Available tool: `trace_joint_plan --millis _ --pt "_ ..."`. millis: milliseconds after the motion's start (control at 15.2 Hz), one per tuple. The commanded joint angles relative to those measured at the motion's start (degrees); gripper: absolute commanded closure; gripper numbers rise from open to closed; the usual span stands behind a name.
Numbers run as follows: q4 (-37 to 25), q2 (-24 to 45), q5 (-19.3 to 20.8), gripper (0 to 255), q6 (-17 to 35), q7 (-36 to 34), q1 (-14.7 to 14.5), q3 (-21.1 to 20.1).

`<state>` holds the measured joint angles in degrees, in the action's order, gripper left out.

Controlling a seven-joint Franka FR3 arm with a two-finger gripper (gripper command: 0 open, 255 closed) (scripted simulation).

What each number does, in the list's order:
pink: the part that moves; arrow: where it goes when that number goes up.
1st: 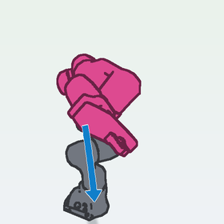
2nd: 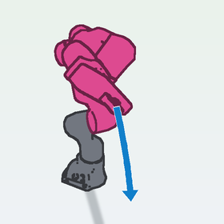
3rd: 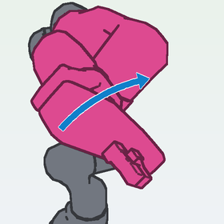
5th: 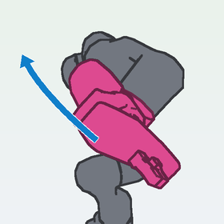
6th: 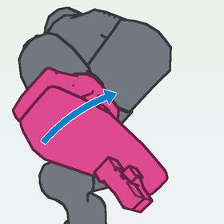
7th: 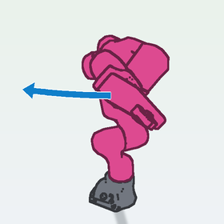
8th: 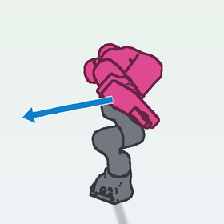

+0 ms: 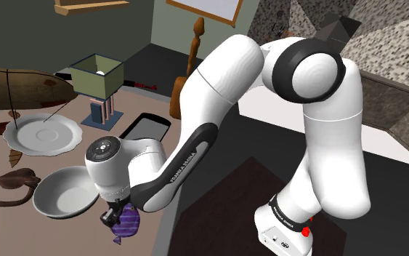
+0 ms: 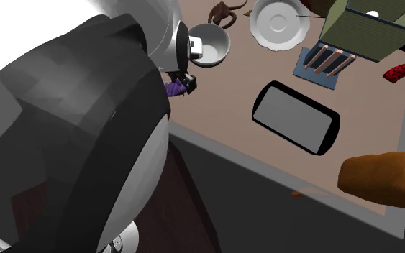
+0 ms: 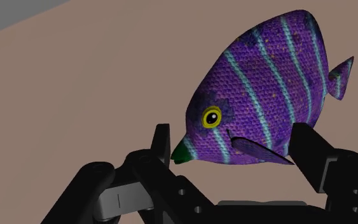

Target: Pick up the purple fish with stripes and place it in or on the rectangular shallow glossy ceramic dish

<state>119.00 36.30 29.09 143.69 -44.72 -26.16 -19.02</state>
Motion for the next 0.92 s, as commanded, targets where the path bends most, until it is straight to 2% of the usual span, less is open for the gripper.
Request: trace_joint_plan --millis 0,858 --pt "0.8 -1.0 -0.6 255 -1.1 0.5 0.6 -0.3" --pt "3.0 -10.0 -6.0 255 -7.4 4.5 3.6 -4.4"
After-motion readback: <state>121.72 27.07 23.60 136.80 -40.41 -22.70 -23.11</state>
